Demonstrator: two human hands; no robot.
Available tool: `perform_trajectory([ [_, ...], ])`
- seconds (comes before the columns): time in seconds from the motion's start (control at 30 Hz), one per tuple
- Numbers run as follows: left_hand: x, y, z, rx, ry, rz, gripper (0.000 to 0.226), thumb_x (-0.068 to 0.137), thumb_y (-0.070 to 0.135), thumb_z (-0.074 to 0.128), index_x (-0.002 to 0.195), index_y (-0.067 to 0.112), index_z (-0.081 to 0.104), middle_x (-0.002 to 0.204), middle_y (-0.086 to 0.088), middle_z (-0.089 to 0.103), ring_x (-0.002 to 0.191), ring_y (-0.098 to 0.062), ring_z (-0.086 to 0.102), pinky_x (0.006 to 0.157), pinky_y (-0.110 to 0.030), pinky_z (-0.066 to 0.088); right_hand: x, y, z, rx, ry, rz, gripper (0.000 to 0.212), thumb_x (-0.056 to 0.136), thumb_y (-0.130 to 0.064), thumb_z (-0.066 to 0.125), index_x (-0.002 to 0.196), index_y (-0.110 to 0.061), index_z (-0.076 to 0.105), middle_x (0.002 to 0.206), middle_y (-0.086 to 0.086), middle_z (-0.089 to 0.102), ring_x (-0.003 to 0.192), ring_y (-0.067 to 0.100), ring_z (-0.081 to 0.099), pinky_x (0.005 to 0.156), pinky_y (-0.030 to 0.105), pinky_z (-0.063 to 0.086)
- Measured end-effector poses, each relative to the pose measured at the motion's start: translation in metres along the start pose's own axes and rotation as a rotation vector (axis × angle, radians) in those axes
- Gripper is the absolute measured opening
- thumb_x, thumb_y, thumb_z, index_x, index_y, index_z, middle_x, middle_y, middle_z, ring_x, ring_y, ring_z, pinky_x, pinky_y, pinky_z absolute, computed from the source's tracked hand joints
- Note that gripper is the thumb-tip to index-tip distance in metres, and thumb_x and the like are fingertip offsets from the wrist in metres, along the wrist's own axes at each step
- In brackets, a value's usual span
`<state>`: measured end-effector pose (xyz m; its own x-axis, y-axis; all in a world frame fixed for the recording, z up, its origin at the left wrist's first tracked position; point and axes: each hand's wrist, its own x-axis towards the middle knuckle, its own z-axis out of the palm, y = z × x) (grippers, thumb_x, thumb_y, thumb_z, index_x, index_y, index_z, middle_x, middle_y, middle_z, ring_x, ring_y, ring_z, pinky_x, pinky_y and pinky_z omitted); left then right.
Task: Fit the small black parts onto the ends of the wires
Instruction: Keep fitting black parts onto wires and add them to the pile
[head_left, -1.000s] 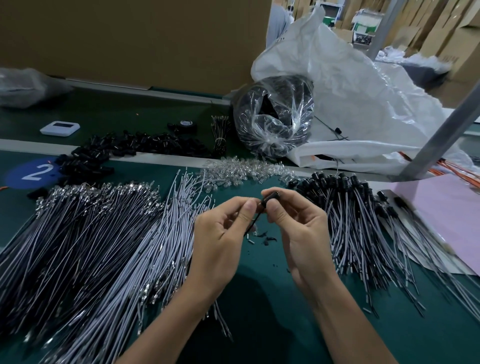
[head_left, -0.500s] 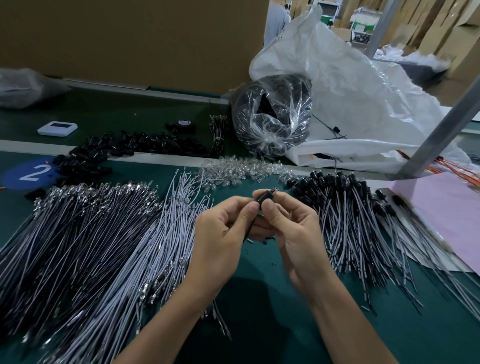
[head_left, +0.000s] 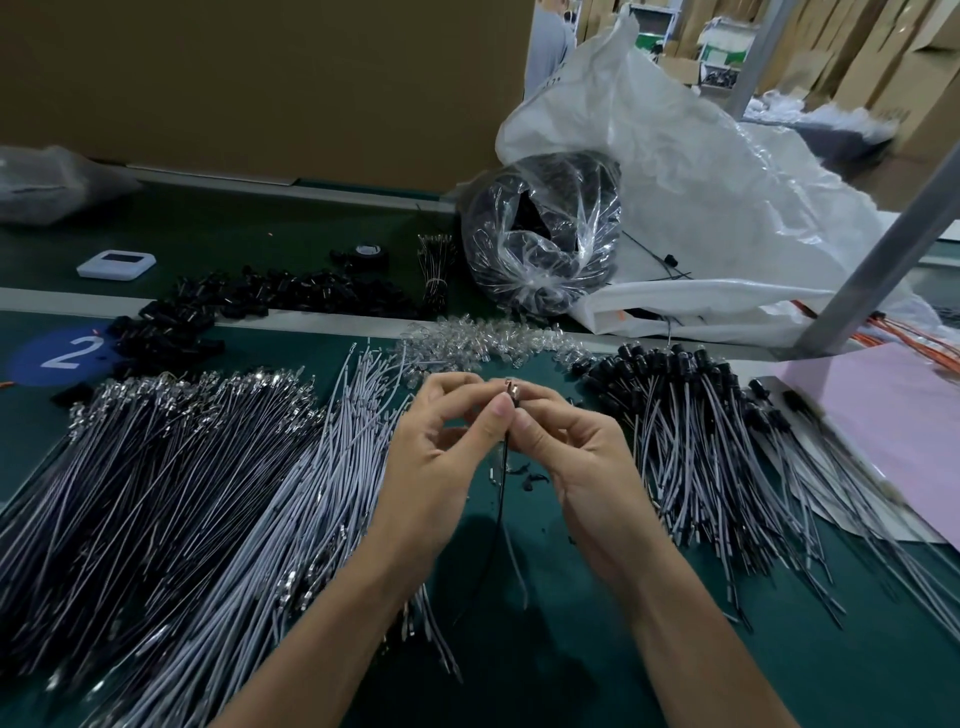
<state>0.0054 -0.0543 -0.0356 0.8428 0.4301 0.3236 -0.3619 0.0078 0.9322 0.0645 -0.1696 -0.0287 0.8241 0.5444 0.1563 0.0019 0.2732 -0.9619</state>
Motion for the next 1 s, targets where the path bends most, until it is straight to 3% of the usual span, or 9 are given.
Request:
perform_trajectory([
  [0.07,0.001,0.001,-0.001,-0.116,-0.008,-0.050,0.012,0.082,0.028,0.069,0.088,0.029,0.080,0.105,-0.002,0.061,0.101,-0.008,0.063,0.083,-0.021,0.052,-0.001,-0.001,0.003,0.016,-0.005,0.034,0.034,0.073,-0.031,0.072,0.097,-0.007,0.076,0.105,0.003,0.072,0.100,0.019,0.068,0.084,0.025,0.053],
  [0.13,0.002,0.001,-0.002,-0.154,0.022,-0.065,0.017,0.077,0.034,0.069,0.088,0.027,0.080,0.106,-0.004,0.068,0.102,-0.015,0.065,0.088,-0.033,0.053,-0.002,-0.003,0.005,-0.017,-0.029,0.066,0.037,0.070,-0.035,0.072,0.099,-0.011,0.075,0.093,0.004,0.075,0.085,0.017,0.068,0.076,0.025,0.054],
  [0.27,0.002,0.006,-0.002,-0.229,0.129,-0.071,0.018,0.072,0.038,0.070,0.085,0.031,0.080,0.095,0.006,0.075,0.091,-0.002,0.067,0.074,-0.014,0.051,-0.004,-0.004,0.006,-0.183,-0.077,0.083,0.016,0.078,-0.018,0.071,0.092,-0.011,0.075,0.080,0.003,0.075,0.069,0.012,0.068,0.067,0.019,0.053],
  [0.37,0.002,0.009,-0.001,-0.277,0.152,-0.091,0.024,0.065,0.040,0.074,0.086,0.029,0.081,0.090,0.004,0.076,0.087,-0.003,0.068,0.070,-0.016,0.052,-0.005,-0.003,0.007,-0.199,-0.082,0.047,0.009,0.087,-0.003,0.066,0.088,-0.007,0.074,0.078,0.007,0.075,0.066,0.012,0.068,0.065,0.019,0.053],
  [0.6,-0.003,0.009,0.003,-0.262,0.134,-0.136,0.018,0.074,0.027,0.072,0.089,0.023,0.080,0.086,-0.009,0.077,0.075,-0.015,0.071,0.057,-0.025,0.056,-0.004,0.001,0.008,-0.127,-0.001,-0.051,0.010,0.087,-0.002,0.065,0.087,-0.006,0.074,0.073,0.009,0.074,0.068,0.016,0.070,0.067,0.024,0.056],
  [0.73,-0.003,0.011,0.000,-0.259,0.140,-0.120,0.017,0.077,0.023,0.072,0.092,0.020,0.078,0.088,-0.011,0.077,0.079,-0.021,0.073,0.060,-0.029,0.058,-0.005,0.001,0.010,-0.125,0.019,-0.077,0.010,0.086,0.000,0.065,0.087,-0.007,0.074,0.072,0.008,0.074,0.067,0.015,0.071,0.064,0.021,0.055],
  [0.9,-0.001,0.013,-0.003,-0.226,0.208,-0.034,0.013,0.075,0.027,0.073,0.086,0.024,0.079,0.093,-0.003,0.077,0.088,-0.010,0.071,0.073,-0.017,0.053,-0.004,0.000,0.011,-0.120,0.030,-0.076,0.005,0.081,-0.005,0.068,0.083,-0.008,0.072,0.069,0.006,0.074,0.064,0.013,0.070,0.064,0.021,0.056],
  [1.0,0.002,0.013,-0.007,-0.241,0.241,-0.013,0.012,0.071,0.030,0.075,0.082,0.029,0.080,0.087,0.002,0.076,0.085,-0.007,0.070,0.074,-0.015,0.051,-0.005,0.000,0.011,-0.148,0.005,-0.055,0.004,0.080,-0.005,0.069,0.083,-0.008,0.072,0.068,0.006,0.073,0.063,0.014,0.070,0.065,0.023,0.057],
])
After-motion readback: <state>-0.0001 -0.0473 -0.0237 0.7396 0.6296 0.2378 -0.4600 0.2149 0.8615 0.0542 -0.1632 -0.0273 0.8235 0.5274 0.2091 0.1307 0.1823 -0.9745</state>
